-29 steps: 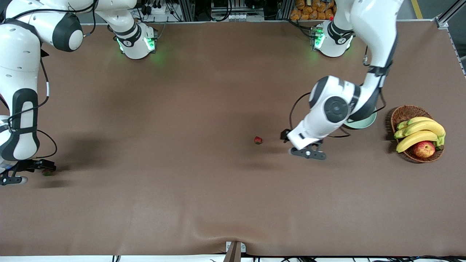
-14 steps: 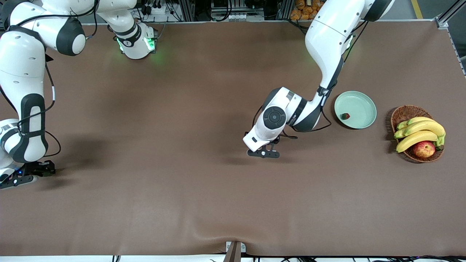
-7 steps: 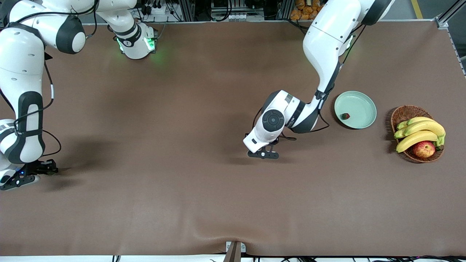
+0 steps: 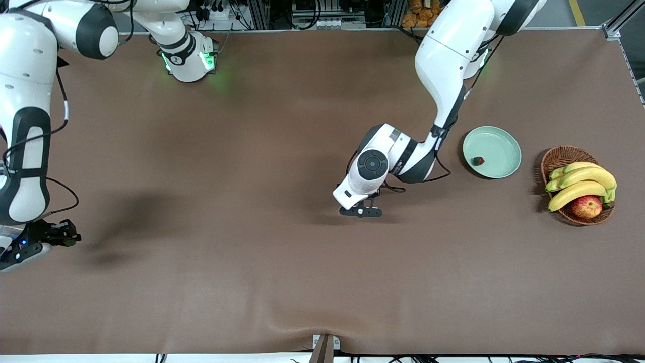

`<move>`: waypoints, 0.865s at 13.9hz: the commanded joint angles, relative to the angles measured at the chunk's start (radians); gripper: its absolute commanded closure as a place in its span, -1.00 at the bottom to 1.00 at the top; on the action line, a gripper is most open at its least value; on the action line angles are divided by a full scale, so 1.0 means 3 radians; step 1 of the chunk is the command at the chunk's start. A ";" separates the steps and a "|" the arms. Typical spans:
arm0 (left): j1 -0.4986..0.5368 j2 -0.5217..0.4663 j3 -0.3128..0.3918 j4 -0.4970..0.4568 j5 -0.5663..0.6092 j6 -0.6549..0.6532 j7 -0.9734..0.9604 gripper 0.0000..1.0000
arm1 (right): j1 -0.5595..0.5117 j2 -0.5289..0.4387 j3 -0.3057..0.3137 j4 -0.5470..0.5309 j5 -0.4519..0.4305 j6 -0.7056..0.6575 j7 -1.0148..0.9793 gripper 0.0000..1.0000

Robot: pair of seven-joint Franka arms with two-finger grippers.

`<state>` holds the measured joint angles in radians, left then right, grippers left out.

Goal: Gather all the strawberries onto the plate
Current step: 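Grasp the last strawberry with the right gripper while the left gripper grasps another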

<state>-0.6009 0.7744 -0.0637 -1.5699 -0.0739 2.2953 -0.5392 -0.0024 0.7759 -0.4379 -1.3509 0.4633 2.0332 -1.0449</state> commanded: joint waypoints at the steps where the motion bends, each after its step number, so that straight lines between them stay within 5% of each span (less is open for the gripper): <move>1: -0.0022 -0.0009 0.0018 0.0018 -0.0009 0.0009 -0.0089 0.91 | 0.0252 -0.0285 0.0008 -0.0079 -0.0046 -0.0282 -0.0167 0.90; 6: 0.0101 -0.0325 0.0044 0.0007 -0.0004 -0.0343 -0.0054 0.85 | 0.0957 -0.0490 0.0028 -0.0089 -0.0041 -0.0902 -0.0275 0.90; 12: 0.0728 -0.0868 0.0023 -0.0380 0.0026 -0.0549 0.0287 0.80 | 0.2006 -0.0562 0.0033 -0.0079 -0.0005 -0.0943 -0.0270 0.89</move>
<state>-0.4426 0.5829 -0.0453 -1.5933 -0.0730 2.1277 -0.5078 0.5159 0.6440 -0.4201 -1.3474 0.4649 1.7505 -1.1077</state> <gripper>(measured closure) 0.674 0.674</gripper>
